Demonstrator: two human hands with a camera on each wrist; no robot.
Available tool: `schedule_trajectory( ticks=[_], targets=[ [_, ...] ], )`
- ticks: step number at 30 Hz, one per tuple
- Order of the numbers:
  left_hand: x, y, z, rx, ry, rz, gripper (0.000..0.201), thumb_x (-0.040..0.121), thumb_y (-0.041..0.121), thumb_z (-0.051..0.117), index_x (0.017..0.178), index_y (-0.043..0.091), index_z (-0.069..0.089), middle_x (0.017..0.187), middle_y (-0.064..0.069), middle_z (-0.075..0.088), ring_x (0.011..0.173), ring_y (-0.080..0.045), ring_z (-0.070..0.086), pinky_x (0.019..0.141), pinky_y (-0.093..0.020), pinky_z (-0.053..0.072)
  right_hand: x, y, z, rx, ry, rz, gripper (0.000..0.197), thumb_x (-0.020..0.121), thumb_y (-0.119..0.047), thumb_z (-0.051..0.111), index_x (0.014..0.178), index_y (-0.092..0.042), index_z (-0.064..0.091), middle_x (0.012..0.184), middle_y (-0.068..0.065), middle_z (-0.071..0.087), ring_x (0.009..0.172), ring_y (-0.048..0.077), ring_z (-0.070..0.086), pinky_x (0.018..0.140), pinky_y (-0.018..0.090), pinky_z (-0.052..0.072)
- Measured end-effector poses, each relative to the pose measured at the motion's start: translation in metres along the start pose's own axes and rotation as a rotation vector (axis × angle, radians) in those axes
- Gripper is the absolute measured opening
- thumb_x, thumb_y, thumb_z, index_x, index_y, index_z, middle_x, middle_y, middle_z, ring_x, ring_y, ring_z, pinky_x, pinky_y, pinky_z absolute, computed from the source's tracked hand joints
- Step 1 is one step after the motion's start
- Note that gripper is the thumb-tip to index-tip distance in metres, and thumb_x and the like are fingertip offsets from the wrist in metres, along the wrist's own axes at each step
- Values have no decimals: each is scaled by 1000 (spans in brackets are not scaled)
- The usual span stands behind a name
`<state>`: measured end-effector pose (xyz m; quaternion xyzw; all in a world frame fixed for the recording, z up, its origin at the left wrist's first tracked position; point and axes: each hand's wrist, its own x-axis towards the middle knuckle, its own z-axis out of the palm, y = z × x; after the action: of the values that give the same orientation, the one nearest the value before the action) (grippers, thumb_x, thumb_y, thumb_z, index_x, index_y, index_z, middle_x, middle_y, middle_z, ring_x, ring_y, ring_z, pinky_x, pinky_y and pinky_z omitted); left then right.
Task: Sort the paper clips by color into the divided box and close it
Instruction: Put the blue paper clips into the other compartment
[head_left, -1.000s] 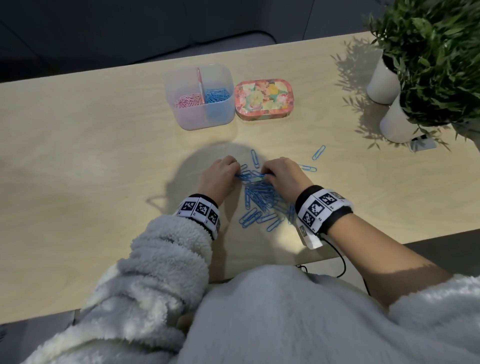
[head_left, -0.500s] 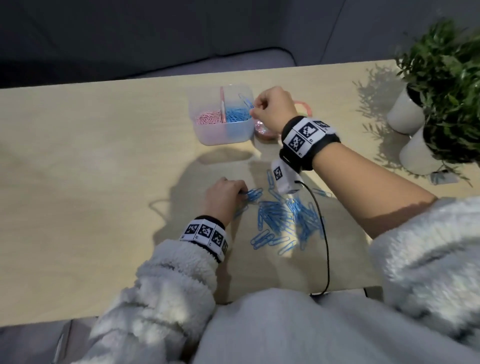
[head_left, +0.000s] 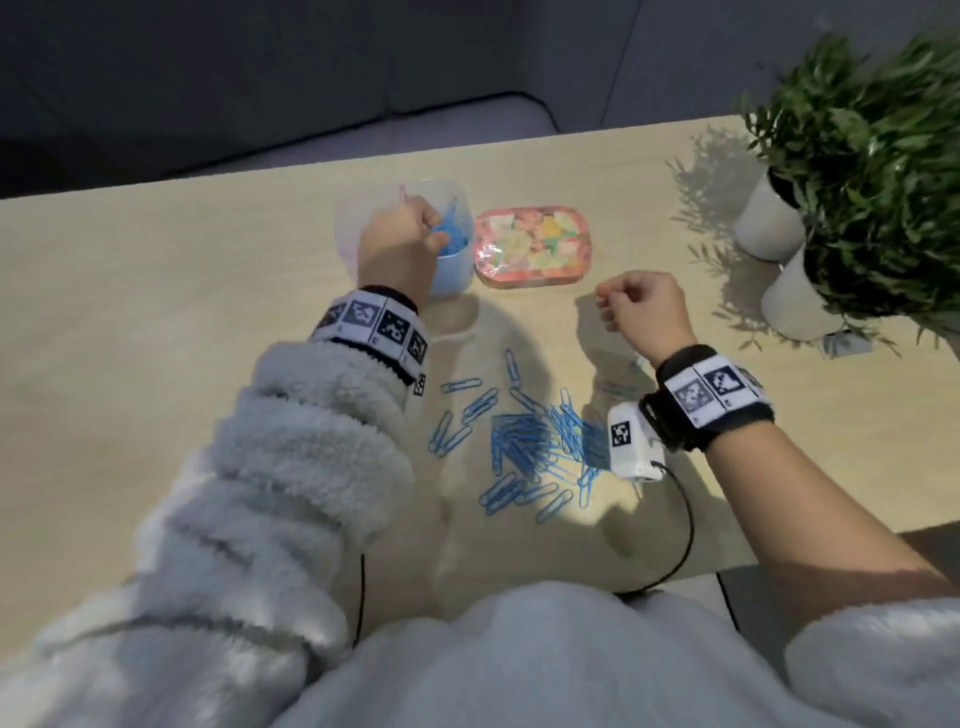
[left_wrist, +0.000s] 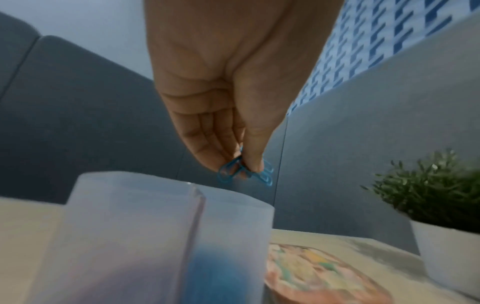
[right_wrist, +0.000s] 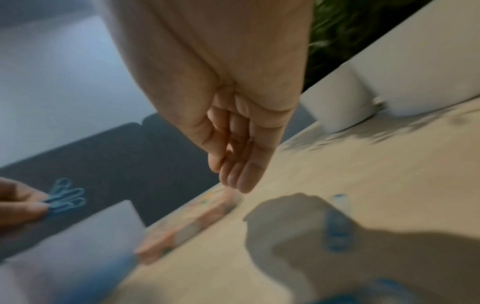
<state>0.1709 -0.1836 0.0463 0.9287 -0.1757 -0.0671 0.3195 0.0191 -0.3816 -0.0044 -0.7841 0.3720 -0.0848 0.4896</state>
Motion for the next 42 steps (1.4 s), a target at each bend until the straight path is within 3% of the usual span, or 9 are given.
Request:
schedule_trajectory(
  ticks=[4, 9, 12, 14, 18, 24, 29, 34, 42],
  targets=[
    [33, 12, 0, 300, -109, 25, 27, 84, 16, 63, 106, -1, 63, 110, -23, 64, 104, -37, 58, 87, -41, 46, -19, 43, -30, -286, 151, 138, 23, 81, -5, 49, 85, -7, 71, 100, 21, 71, 96, 33, 64, 89, 38, 48],
    [24, 15, 4, 373, -175, 99, 31, 88, 18, 58, 110, -3, 60, 114, -25, 61, 109, -38, 54, 89, -43, 44, -23, 58, -27, -449, 185, 173, 27, 87, -10, 45, 94, 8, 64, 106, 34, 60, 99, 44, 58, 84, 40, 45],
    [-12, 3, 10, 287, -79, 284, 20, 89, 15, 52, 102, 6, 64, 107, -19, 63, 105, -34, 54, 85, -42, 47, -19, 53, -7, -488, 91, 62, 25, 83, -6, 48, 98, 0, 67, 109, 28, 61, 103, 41, 57, 88, 38, 44],
    [-44, -13, 18, 222, -199, 316, 21, 87, 21, 58, 103, 9, 64, 107, -13, 62, 102, -31, 55, 85, -39, 46, -22, 45, 11, -491, 42, -21, 25, 82, -4, 48, 100, -1, 66, 110, 26, 60, 104, 39, 57, 89, 37, 43],
    [-94, -46, 43, 259, -429, 214, 56, 77, 40, 69, 121, 9, 55, 123, -13, 53, 113, -32, 48, 96, -39, 38, -34, 25, 49, -502, -87, -156, 24, 84, -5, 47, 99, 1, 65, 109, 25, 57, 103, 38, 54, 88, 38, 45],
    [-122, -60, 51, 300, -501, 232, 89, 58, 46, 81, 132, 13, 44, 127, -11, 43, 114, -30, 39, 99, -39, 37, -64, 4, 76, -639, -460, -371, 43, 85, -42, 59, 114, -10, 61, 114, 15, 51, 112, 31, 43, 94, 41, 43],
    [-132, -67, 55, 260, -451, 276, 49, 77, 23, 70, 123, 11, 56, 120, -14, 50, 106, -33, 47, 91, -34, 38, -91, 9, 66, -748, -603, -458, 68, 68, -42, 76, 126, -16, 52, 120, 8, 44, 115, 25, 37, 94, 38, 41],
    [-136, -60, 66, 215, -342, 259, 23, 87, 11, 55, 107, 6, 64, 104, -17, 58, 99, -34, 52, 81, -37, 39, -104, 15, 67, -656, -531, -414, 48, 77, -15, 69, 124, -13, 57, 117, 11, 48, 113, 28, 41, 93, 40, 42],
    [-126, -52, 66, 264, -401, 213, 19, 88, 10, 53, 103, 3, 62, 106, -17, 58, 101, -32, 52, 83, -35, 38, -94, 11, 75, -528, -483, -264, 29, 73, -10, 73, 99, -8, 60, 107, 13, 57, 103, 29, 50, 77, 28, 35]
  ],
)
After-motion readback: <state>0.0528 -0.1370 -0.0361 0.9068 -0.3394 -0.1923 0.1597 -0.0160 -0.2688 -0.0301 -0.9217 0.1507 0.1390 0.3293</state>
